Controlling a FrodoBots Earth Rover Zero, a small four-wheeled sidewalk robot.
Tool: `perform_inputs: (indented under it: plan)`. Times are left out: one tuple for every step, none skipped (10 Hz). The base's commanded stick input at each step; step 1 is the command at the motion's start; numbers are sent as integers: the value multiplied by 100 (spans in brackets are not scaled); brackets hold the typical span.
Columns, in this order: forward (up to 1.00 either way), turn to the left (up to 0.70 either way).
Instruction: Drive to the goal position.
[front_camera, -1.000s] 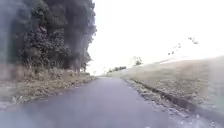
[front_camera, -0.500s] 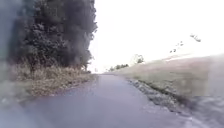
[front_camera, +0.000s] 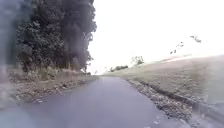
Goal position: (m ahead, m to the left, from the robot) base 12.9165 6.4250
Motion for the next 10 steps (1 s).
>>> perform_inputs:
  plan:
    - [100,10]
    - [100,0]
    - [100,0]
    - [100,0]
    - [100,0]
    - [100,25]
    - [100,40]
    - [100,40]
    - [100,22]
    - [100,0]
